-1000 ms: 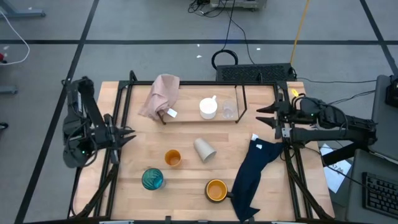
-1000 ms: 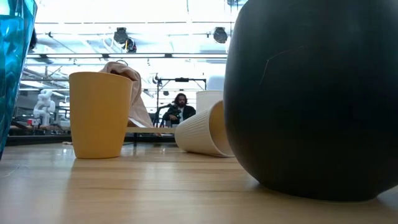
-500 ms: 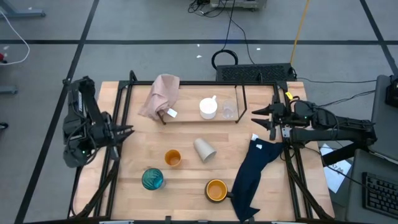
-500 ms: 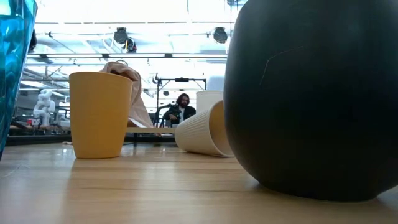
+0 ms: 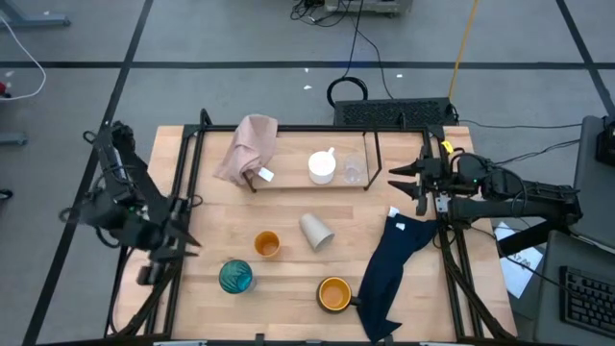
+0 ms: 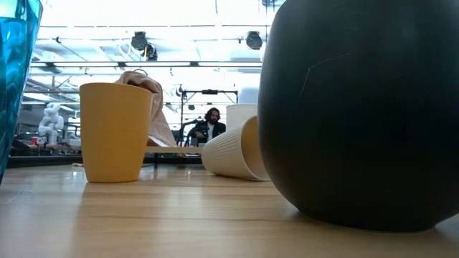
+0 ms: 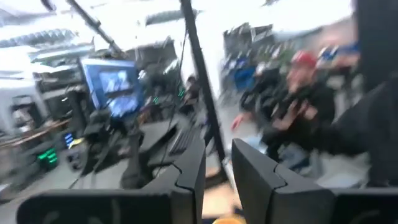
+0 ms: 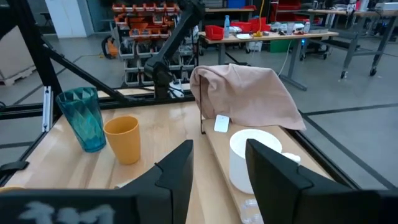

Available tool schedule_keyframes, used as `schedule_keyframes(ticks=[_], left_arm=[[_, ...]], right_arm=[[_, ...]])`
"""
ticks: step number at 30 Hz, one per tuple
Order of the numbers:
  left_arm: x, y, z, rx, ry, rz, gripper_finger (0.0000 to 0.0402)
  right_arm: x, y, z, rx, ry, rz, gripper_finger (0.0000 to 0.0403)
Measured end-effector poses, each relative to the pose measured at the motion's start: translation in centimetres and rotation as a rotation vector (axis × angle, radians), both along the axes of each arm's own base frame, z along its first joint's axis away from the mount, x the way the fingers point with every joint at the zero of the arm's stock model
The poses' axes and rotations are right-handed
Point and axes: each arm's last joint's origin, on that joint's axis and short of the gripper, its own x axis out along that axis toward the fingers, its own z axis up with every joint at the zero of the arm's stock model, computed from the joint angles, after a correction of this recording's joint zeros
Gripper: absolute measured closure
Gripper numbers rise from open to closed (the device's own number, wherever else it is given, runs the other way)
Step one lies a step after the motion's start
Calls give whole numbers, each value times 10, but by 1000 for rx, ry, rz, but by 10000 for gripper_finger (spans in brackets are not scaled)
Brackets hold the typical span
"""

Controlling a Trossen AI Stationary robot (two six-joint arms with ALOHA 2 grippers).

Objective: Stack small to large cups/mugs on shelf
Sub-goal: Put the light brown cup on the shelf

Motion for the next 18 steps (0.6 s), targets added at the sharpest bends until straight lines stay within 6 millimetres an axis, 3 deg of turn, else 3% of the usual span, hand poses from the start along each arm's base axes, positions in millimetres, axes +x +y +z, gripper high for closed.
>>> schedule_keyframes(ticks=[6, 9, 11, 14, 18], left_arm=[[53, 0, -24, 84, 101, 58, 321], [85, 13, -36, 127, 141, 94, 321], [95, 24, -38, 129, 144, 141, 321], [97, 36, -36, 141, 139, 158, 321], [71, 52, -28, 171, 172, 267, 321]], right_arm=[[0, 0, 0, 2, 2, 0, 264], [0, 0, 0, 12, 0, -2, 264], [0, 0, 0, 22, 0, -3, 264], [0, 0, -1, 25, 9, -2, 264], [0, 0, -2, 25, 12, 0, 264]])
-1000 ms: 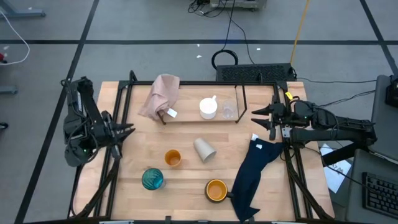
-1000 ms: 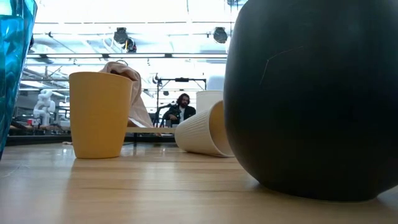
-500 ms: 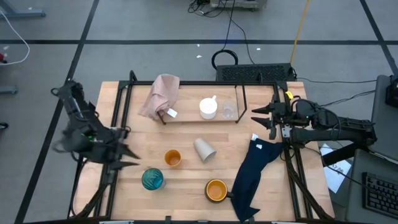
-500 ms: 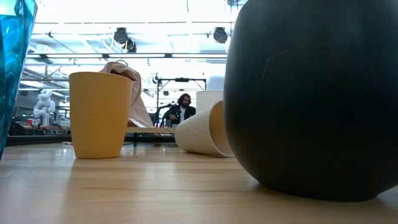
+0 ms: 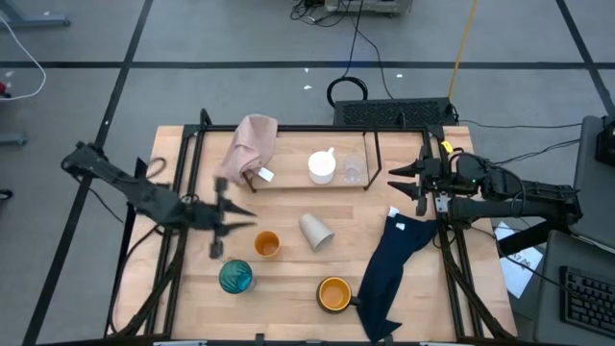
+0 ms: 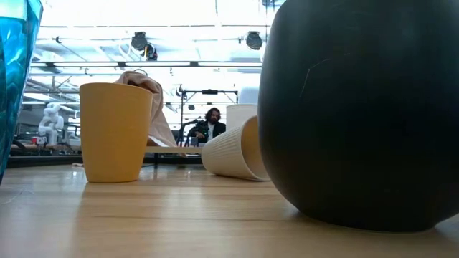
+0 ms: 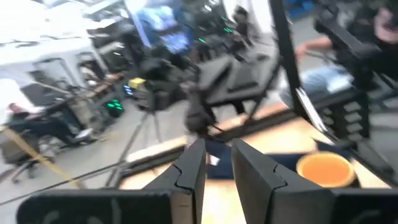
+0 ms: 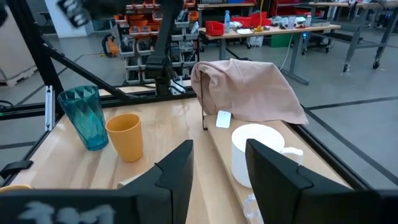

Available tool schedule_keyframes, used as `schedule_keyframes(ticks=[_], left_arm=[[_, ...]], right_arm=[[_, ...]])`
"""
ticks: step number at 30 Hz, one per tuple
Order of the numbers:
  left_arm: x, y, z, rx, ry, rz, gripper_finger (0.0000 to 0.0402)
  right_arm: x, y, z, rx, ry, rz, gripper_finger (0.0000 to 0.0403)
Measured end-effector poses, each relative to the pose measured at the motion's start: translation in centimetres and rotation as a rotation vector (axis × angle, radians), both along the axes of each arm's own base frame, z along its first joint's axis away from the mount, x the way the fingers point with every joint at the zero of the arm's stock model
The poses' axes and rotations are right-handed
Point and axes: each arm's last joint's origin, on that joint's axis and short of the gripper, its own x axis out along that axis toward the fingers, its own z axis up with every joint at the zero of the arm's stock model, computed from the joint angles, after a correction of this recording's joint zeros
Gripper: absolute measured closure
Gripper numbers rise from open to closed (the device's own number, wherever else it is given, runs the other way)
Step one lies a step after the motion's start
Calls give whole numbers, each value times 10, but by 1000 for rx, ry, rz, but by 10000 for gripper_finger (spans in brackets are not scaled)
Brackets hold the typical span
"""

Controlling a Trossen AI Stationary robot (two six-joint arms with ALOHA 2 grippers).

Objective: Stack small to large cups/mugs on shelf
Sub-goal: Put the light brown cup on the shelf

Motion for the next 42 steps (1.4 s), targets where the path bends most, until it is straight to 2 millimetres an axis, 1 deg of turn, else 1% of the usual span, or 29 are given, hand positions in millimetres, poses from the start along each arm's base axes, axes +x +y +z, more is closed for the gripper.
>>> schedule_keyframes(ticks=[3, 6, 11, 15, 19, 26, 34, 37, 42], left_arm=[[-22, 14, 5, 7, -43, 63, 321], [-47, 28, -1, -6, -95, 87, 321], [-86, 49, -29, -91, -222, 71, 321], [-103, 57, -53, -148, -290, 46, 321], [-107, 58, -70, -166, -285, 51, 321], [-102, 53, -81, -205, -170, 54, 321], [-98, 46, -79, -210, -169, 26, 321], [-98, 46, -79, -233, -168, 21, 321], [-98, 46, -79, -271, -167, 15, 321]], right_arm=[[0, 0, 0, -3, 1, 0, 264], [1, 0, 0, 0, 4, 1, 264], [3, 0, -1, 7, 12, 0, 264], [5, -1, -2, 27, 21, -4, 264], [9, -1, -4, 38, 38, -7, 264], [18, -2, -10, 37, 86, -9, 264], [25, -3, -13, 31, 111, -7, 264], [30, -3, -13, 63, 100, -7, 264], [49, -1, -19, 78, 89, 124, 264]])
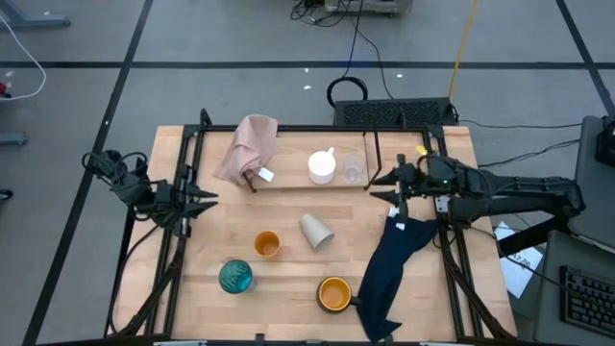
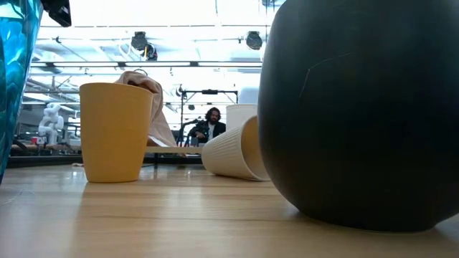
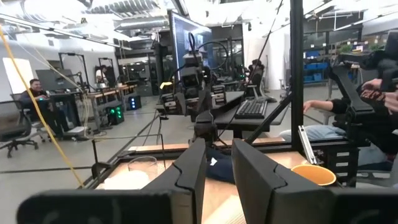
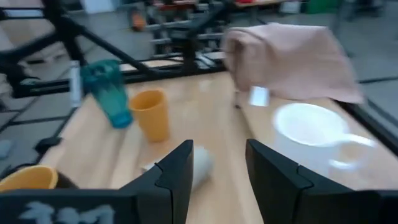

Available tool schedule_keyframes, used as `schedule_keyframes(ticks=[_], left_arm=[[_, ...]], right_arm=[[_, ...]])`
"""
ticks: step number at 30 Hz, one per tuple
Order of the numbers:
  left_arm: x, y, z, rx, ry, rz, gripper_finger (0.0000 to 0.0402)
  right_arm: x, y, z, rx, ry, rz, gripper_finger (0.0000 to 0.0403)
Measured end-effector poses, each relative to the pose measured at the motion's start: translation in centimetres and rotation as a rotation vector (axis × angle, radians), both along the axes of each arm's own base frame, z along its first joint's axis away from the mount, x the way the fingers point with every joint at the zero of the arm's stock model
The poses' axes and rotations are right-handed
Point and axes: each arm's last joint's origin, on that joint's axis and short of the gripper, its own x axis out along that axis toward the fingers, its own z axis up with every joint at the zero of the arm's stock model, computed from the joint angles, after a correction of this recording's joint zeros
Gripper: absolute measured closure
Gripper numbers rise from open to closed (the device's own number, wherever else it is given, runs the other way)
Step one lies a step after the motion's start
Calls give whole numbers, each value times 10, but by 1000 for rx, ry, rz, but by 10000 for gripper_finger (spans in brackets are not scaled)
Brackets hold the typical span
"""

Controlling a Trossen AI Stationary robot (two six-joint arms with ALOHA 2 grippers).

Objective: Stack small to large cups/mugs on shelf
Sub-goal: Put the light brown cup on the shelf

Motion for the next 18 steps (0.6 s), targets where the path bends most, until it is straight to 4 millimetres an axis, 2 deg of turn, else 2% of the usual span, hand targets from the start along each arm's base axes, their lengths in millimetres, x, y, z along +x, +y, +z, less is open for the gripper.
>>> schedule_keyframes(ticks=[6, 10, 13, 18], left_arm=[[0, 0, 0, -23, 0, -4, 321], [0, 0, 0, -61, 0, -11, 321], [0, 0, 0, -60, -1, -11, 321], [0, 0, 2, -59, -12, -8, 321]], right_arm=[[21, 19, 0, -117, -199, 138, 264], [21, 40, 1, -214, -386, 247, 264], [19, 49, -4, -272, -389, 251, 264], [21, 59, -15, -321, -280, 158, 264]])
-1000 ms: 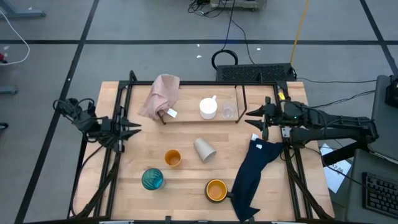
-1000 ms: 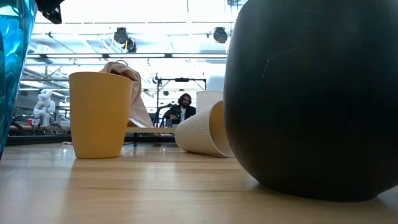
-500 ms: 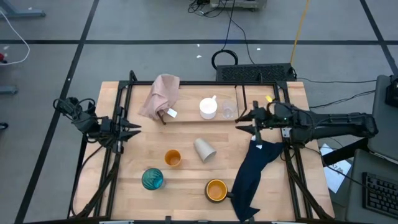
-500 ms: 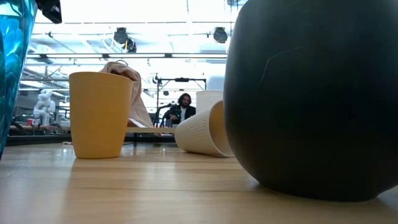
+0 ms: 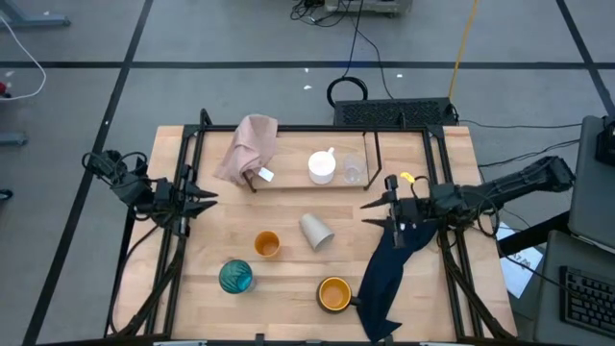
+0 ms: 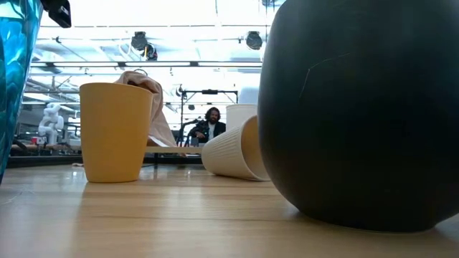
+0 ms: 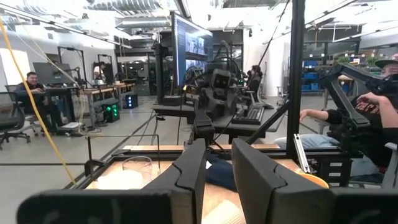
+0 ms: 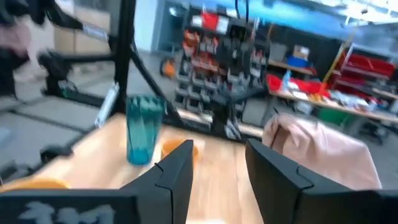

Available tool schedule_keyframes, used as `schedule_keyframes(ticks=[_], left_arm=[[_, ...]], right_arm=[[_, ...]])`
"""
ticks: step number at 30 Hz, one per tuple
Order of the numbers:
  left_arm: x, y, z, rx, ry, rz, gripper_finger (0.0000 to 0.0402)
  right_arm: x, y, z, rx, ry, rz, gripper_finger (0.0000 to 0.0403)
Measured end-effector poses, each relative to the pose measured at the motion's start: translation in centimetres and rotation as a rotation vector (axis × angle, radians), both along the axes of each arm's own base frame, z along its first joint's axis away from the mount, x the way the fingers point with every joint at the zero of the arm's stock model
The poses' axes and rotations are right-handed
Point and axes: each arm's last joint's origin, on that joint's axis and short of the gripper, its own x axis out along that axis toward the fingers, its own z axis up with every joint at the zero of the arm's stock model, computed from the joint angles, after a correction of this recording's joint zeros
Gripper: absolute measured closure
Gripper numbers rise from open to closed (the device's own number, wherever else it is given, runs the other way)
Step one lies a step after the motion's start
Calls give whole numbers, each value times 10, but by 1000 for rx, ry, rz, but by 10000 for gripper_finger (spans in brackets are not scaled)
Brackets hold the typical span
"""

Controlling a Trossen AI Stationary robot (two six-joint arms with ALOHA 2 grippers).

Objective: Stack small to large cups/mugs on shelf
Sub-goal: Put the light brown cup on the shelf

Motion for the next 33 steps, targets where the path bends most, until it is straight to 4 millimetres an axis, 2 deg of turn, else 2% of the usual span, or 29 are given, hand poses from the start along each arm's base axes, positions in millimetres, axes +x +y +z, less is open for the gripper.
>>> schedule_keyframes(ticks=[13, 21, 26, 29, 33], left_arm=[[0, 0, 0, -25, -2, -1, 321], [0, 0, 0, -28, -2, -4, 321], [0, 0, 0, -31, -2, -5, 321], [0, 0, 0, -36, -2, -6, 321], [0, 0, 0, -37, 0, -7, 321]], right_arm=[[14, 35, -17, -180, -2, -117, 264], [30, 42, -39, -244, 107, -163, 264], [48, 51, -41, -306, 207, -159, 264], [61, 55, -40, -358, 300, -228, 264], [67, 56, -41, -418, 373, -284, 263]])
